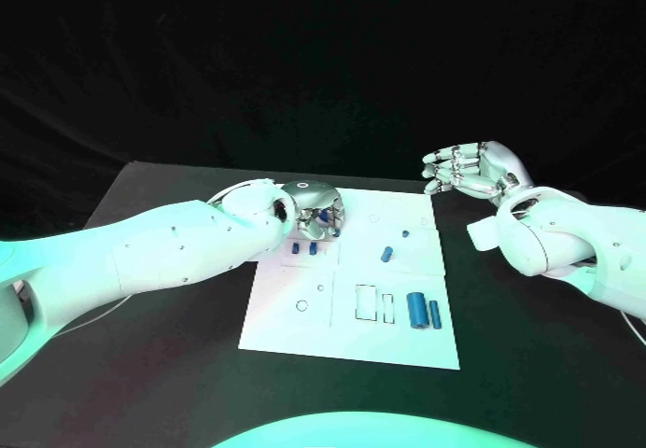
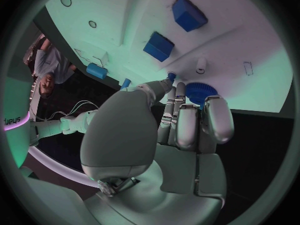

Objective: Assemble the parts on the task board

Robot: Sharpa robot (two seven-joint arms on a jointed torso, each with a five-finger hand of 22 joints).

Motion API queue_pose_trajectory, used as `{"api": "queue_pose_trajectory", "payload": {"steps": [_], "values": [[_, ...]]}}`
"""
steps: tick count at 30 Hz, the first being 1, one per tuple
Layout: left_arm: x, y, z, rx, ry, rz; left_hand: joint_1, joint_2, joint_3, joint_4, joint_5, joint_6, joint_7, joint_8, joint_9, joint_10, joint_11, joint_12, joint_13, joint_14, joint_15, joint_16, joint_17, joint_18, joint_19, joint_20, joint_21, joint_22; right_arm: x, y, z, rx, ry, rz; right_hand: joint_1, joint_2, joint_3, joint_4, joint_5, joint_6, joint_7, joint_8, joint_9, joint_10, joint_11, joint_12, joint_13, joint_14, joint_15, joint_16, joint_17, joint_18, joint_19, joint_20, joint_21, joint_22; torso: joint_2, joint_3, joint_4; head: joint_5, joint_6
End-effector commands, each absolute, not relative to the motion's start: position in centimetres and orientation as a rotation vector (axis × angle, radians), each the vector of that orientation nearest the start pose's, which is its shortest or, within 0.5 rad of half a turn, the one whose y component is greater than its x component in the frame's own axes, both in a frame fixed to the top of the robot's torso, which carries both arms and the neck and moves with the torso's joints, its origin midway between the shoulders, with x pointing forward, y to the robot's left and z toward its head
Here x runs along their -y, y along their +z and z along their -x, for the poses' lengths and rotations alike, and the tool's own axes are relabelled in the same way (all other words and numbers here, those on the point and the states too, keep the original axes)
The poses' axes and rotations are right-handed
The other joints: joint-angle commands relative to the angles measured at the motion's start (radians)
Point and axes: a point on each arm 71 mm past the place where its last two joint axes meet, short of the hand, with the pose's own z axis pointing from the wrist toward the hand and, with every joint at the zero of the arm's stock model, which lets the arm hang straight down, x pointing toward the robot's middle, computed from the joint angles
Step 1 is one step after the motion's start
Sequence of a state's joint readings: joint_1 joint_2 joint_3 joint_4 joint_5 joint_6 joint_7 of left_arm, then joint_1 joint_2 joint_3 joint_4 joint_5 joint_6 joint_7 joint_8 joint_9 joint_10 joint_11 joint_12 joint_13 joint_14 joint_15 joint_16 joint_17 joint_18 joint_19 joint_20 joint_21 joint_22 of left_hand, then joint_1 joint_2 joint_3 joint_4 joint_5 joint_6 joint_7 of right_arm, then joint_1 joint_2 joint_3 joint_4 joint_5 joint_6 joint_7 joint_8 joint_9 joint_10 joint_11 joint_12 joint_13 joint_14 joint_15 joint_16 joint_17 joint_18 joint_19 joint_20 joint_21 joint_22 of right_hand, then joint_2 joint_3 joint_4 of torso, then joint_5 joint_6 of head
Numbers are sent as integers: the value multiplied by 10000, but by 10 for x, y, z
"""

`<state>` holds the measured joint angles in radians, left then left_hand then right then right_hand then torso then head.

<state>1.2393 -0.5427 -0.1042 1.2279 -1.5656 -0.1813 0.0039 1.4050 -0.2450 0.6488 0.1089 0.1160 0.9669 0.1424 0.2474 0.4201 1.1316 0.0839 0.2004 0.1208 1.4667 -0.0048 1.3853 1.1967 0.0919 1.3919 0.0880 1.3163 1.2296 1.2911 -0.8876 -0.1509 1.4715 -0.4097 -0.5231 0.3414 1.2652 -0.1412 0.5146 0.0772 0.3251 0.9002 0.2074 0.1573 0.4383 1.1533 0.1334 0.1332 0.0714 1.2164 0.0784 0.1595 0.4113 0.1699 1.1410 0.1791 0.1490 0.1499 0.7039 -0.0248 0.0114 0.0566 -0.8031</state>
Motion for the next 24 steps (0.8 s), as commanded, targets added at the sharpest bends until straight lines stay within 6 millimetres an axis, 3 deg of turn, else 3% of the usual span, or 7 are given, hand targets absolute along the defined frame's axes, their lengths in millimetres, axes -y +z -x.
{"api": "queue_pose_trajectory", "payload": {"steps": [1, 10, 16, 19, 24], "values": [[-119, -204, -522, -16945, -6863, -4347, 44, -1, 42, -11, 10, 36, 10, -40, -12, 84, -16, -46, -11, 26, 85, 63, -13, -107, 29, 33, 32, 6, 252, -168, -500, -14104, 11446, -6781, -42, 27, 26, 59, 35, -20, 37, -49, -1, 42, 55, -60, -11, -63, 13, -36, 16, 112, -64, 36, -55, -15, 0, -4, 3, 7, 5], [-123, -201, -520, -17034, -7048, -4153, 28, -41, 77, -58, 11, 50, 41, -72, -28, 136, 3, -126, -24, 26, 103, 62, -39, -115, 51, 44, 63, 44, 252, -168, -500, -14094, 11439, -6779, -42, 27, 26, 59, 35, -20, 37, -49, -1, 42, 55, -60, -11, -63, 13, -36, 16, 112, -64, 36, -55, -15, -3, 9, 11, 42, 6], [-124, -201, -519, -17111, -7164, -4044, -230, -219, 34, 13, -8, -161, 156, -272, -122, -2, 110, -404, -96, -1, 191, 31, -141, -108, 17, 105, 24, -5, 252, -167, -501, -14071, 11421, -6781, -50, 29, 25, 66, 37, -17, 36, -48, 0, 48, 54, -62, -12, -60, 12, -37, 18, 113, -62, 37, -56, -19, 0, -2, 0, 54, 21], [-123, -203, -519, -17224, -7185, -4083, -434, -407, -152, 40, -30, -671, 211, -647, -310, -111, 162, -691, -154, -33, 243, 13, -239, -84, -34, 174, -41, -83, 253, -167, -501, -14069, 11420, -6781, -56, 23, 22, 68, 38, -20, 37, -51, -1, 46, 55, -66, -13, -62, 13, -39, 18, 113, -63, 38, -58, -21, -1, 4, -1, 55, 25], [-120, -207, -520, -17574, -6893, -4340, -453, -408, -374, -17, -47, -754, 171, -752, -389, -341, 193, -899, -192, -85, 271, -25, -365, -48, -129, 194, -167, -239, 252, -168, -501, -14073, 11428, -6777, -56, 23, 22, 68, 38, -20, 37, -51, -1, 46, 55, -66, -13, -62, 13, -39, 18, 113, -63, 38, -58, -21, 1, 3, -18, 76, 31]]}}
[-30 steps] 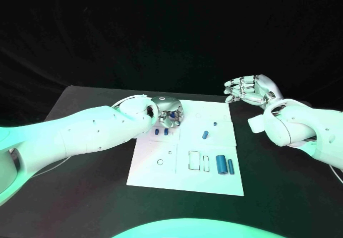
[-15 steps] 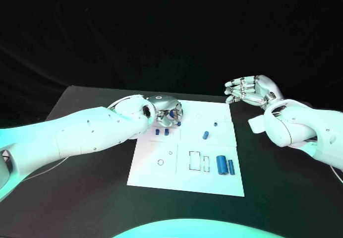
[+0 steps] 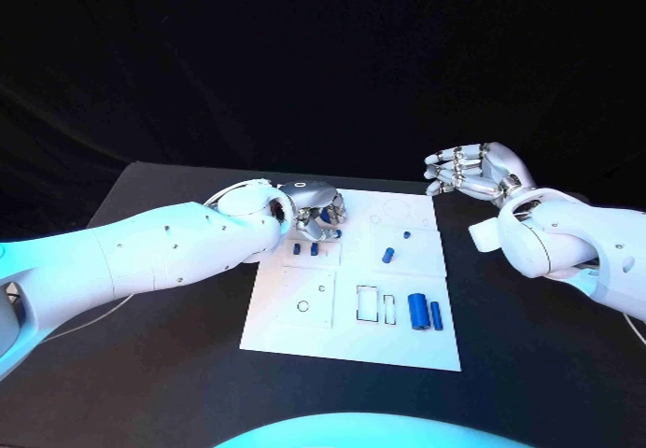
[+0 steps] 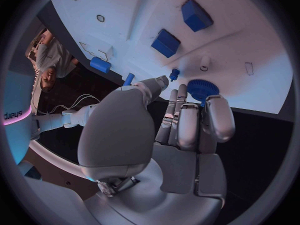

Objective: Assemble the parts on the task board

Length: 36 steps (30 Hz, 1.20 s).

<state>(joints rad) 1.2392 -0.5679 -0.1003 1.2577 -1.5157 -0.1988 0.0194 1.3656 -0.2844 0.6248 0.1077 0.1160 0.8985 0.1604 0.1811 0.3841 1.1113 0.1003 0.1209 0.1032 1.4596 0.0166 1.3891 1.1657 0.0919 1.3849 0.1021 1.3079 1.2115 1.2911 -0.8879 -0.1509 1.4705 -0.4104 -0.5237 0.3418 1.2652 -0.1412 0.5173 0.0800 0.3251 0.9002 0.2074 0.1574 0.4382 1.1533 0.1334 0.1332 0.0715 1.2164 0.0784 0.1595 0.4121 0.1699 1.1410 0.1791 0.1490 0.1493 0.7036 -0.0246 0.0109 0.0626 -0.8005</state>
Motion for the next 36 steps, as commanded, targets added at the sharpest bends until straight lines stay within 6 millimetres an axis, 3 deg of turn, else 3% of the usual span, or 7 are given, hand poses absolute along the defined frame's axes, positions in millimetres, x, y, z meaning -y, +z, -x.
{"api": "queue_pose_trajectory", "payload": {"steps": [1, 14, 36], "values": [[-120, -208, -520, -17624, -6820, -4394, -60, -10, -201, -17, -51, -78, -38, -106, -44, -209, 41, -132, -23, -35, 65, -83, -105, -36, -92, 60, -129, -115, 252, -168, -501, -14073, 11428, -6777, -56, 23, -5, 41, 38, -20, 37, -51, 0, 46, 55, -66, -14, -62, 13, -40, 10, 113, -63, 38, -58, -15, 6, 2, -12, 18, 5], [-112, -213, -523, -18020, -6124, -4862, 106, 182, -491, -106, -67, 79, -232, -94, -96, -550, -51, 77, 87, -119, -30, -97, -248, -8, -174, -10, -230, -231, 252, -168, -501, -14080, 11439, -6774, -70, 18, -8, 51, 41, -29, 40, -57, -2, 42, 58, -80, -18, -69, 16, -48, 11, 114, -67, 42, -64, -25, 12, 1, -24, 15, 9], [-105, -217, -524, -18385, -5487, -5320, 460, 573, -106, -374, -48, 518, -280, 76, -107, -400, -166, 735, 387, -67, -120, 46, -121, -54, -57, -97, -57, -20, 251, -167, -500, -14096, 11475, -6766, -77, 22, -7, 58, 42, -27, 40, -58, -1, 46, 58, -84, -19, -68, 16, -50, 12, 114, -66, 44, -67, -29, 17, 2, -15, 2, -49]]}}
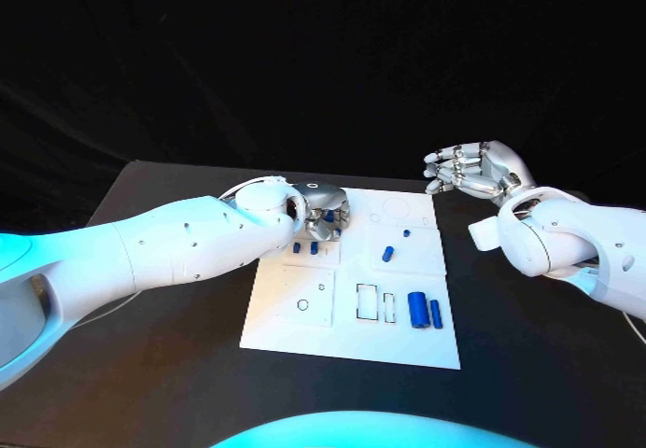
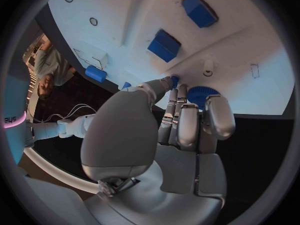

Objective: Assemble the parts on the task board

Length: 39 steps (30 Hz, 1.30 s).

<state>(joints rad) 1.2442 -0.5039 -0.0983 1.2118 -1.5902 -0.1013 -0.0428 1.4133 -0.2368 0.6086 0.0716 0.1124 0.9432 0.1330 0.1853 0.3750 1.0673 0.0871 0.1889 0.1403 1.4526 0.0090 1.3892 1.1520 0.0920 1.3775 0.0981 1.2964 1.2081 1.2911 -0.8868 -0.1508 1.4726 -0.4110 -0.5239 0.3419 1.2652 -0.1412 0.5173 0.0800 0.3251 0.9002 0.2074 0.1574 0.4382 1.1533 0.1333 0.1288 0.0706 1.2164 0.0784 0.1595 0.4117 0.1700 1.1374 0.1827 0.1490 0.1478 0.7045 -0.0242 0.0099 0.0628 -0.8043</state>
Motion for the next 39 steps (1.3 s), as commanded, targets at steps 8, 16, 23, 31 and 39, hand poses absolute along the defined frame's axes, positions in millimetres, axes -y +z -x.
{"api": "queue_pose_trajectory", "payload": {"steps": [8, 16, 23, 31, 39], "values": [[-104, -219, -525, -18503, -5122, -5599, 22, 97, 119, -83, -17, 122, -11, 47, -22, 62, -50, 135, 53, 7, -53, 59, 24, -61, 27, -65, 77, 38, 251, -167, -500, -14097, 11475, -6770, -77, 22, -7, 58, 43, -27, 40, -58, -1, 46, 58, -41, -10, -69, 16, -50, 16, 114, -30, 8, -67, -13, 6, -4, 7, -25, -36], [-104, -220, -524, -18605, -4935, -5775, 71, 122, 221, -184, -20, 188, -8, 59, -35, 169, -71, 275, 115, 16, -55, 81, 39, -71, 43, -69, 111, 80, 251, -167, -500, -14096, 11475, -6770, -85, 31, -5, 68, 45, -23, 38, -56, 0, 52, 57, -44, -10, -65, 16, -51, 18, 115, -28, 10, -68, -17, -1, -7, 0, -34, -73], [-104, -220, -524, -18654, -4867, -5849, 78, 159, 339, -267, -23, 212, 36, 45, -61, 414, -89, 399, 177, 32, -60, 112, 74, -80, 58, -68, 149, 128, 250, -167, -499, -14094, 11484, -6764, -85, 31, -5, 68, 45, -23, 38, -56, 0, 52, 57, -44, -10, -65, 16, -51, 18, 115, -28, 10, -68, -17, -5, -3, 18, -33, -95], [-103, -219, -524, -18366, -5054, -5820, 68, 301, 494, -419, -32, 699, 42, 269, 14, 960, -177, 497, 283, 77, -136, 183, 160, -118, 152, -121, 302, 319, 250, -167, -499, -14084, 11497, -6751, -85, 31, -5, 68, 45, -23, 38, -56, 0, 52, 57, -44, -10, -65, 16, -51, 18, 115, -28, 10, -68, -17, -4, -5, 6, -2, -92], [-101, -215, -523, -17857, -5511, -5645, -66, 315, 467, -427, -57, 894, -7, 353, 57, 1145, -227, 464, 323, 90, -179, 204, 170, -129, 182, -157, 351, 376, 250, -167, -499, -14068, 11504, -6742, -93, 41, -2, 78, 47, -17, 35, -54, 3, 62, 54, -50, -10, -60, 14, -53, 22, 118, -24, 11, -70, -25, -2, -1, 5, 11, -78]]}}
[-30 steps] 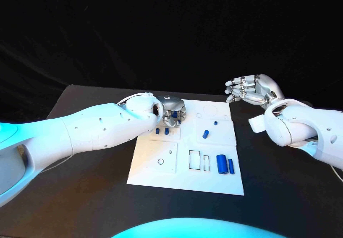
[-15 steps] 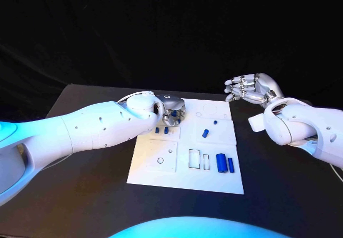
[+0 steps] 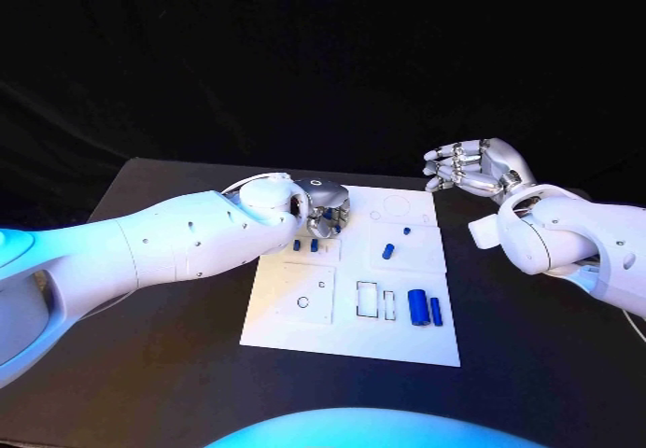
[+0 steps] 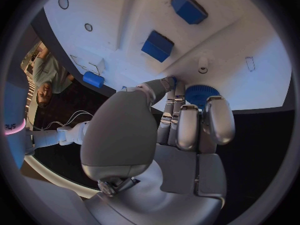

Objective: Assemble the parts on the task board

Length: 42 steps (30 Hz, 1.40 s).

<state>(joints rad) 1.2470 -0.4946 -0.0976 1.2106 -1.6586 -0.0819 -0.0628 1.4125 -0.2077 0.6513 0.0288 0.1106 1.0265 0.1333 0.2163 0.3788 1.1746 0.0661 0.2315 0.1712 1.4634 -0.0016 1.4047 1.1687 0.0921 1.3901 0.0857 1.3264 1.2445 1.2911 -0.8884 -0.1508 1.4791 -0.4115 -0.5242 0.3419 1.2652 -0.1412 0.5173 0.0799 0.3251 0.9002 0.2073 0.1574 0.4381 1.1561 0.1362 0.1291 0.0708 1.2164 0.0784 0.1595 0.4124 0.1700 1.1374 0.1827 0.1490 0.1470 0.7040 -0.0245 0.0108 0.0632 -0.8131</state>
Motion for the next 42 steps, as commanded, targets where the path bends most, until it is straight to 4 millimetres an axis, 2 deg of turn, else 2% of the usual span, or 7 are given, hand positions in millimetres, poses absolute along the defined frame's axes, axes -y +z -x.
{"api": "queue_pose_trajectory", "payload": {"steps": [1, 10, 16, 25, 31, 35, 42], "values": [[-101, -214, -523, -17804, -5561, -5610, -80, 19, 31, 6, -45, 71, -12, 47, 21, 81, -17, 29, 16, -19, -74, 47, -5, -130, 57, -36, 51, 12, 250, -167, -499, -14066, 11504, -6742, -93, 41, -1, 79, 47, -17, 35, -54, 3, 34, 26, -53, -13, -60, 14, -53, 16, 117, -24, 12, -70, -17, 2, 3, -5, 7, 10], [-106, -209, -521, -17431, -5963, -5249, -152, -9, 4, 23, -66, 73, -12, 41, 22, 85, -11, -11, 16, -19, -75, 48, -11, -129, 55, -43, 49, 9, 250, -167, -499, -14049, 11491, -6741, -93, 41, -1, 79, 47, -17, 35, -54, 3, 34, 26, -53, -13, -60, 14, -53, 16, 117, -24, 12, -70, -17, 0, 2, -5, 21, 60], [-114, -199, -517, -17156, -6347, -4776, -179, -21, -4, 30, -69, 70, -10, 35, 21, 77, -6, -33, 13, -20, -72, 47, -15, -130, 56, -45, 50, 11, 251, -167, -499, -14036, 11459, -6747, -93, 41, -1, 79, 47, -17, 35, -54, 3, 34, 26, -53, -13, -60, 14, -53, 16, 117, -24, 12, -70, -17, -14, -1, 17, 24, 104], [-130, -183, -514, -16894, -6792, -4049, -189, -23, -5, 32, -69, 73, -9, 35, 22, 75, -4, -42, 13, -16, -72, 52, -5, -134, 66, -46, 63, 29, 254, -167, -500, -14026, 11409, -6764, -93, 41, -1, 79, 47, -17, 35, -54, 3, 34, 26, -53, -13, -60, 14, -53, 16, 117, -24, 12, -70, -17, -6, -6, 16, 58, 164], [-146, -181, -514, -17112, -6697, -3701, -193, -25, -7, 33, -70, 75, -8, 36, 22, 76, -3, -45, 13, -17, -71, 51, -8, -136, 69, -46, 68, 35, 255, -167, -500, -14027, 11395, -6771, -93, 41, -1, 79, 47, -17, 35, -54, 3, 34, 26, -53, -13, -60, 14, -53, 16, 117, -24, 12, -70, -17, -7, -1, 8, 40, 209], [-159, -183, -517, -17367, -6457, -3491, -202, -32, -10, 34, -71, 78, -7, 36, 23, 76, -2, -51, 13, -20, -71, 46, -21, -134, 67, -47, 64, 29, 255, -167, -500, -14025, 11380, -6778, -93, 41, -1, 79, 47, -17, 35, -54, 3, 34, 26, -53, -13, -60, 14, -53, 16, 117, -24, 12, -70, -17, -12, -2, 7, 34, 193], [-167, -186, -521, -17678, -6296, -3374, -206, -34, -12, 35, -71, 79, -7, 36, 23, 76, -1, -55, 12, -23, -70, 41, -35, -132, 62, -47, 57, 20, 255, -167, -500, -14030, 11392, -6773, -93, 41, -1, 79, 47, -17, 35, -54, 3, 34, 26, -53, -13, -60, 14, -53, 16, 117, -24, 12, -70, -17, 6, -5, -8, 55, 199]]}}
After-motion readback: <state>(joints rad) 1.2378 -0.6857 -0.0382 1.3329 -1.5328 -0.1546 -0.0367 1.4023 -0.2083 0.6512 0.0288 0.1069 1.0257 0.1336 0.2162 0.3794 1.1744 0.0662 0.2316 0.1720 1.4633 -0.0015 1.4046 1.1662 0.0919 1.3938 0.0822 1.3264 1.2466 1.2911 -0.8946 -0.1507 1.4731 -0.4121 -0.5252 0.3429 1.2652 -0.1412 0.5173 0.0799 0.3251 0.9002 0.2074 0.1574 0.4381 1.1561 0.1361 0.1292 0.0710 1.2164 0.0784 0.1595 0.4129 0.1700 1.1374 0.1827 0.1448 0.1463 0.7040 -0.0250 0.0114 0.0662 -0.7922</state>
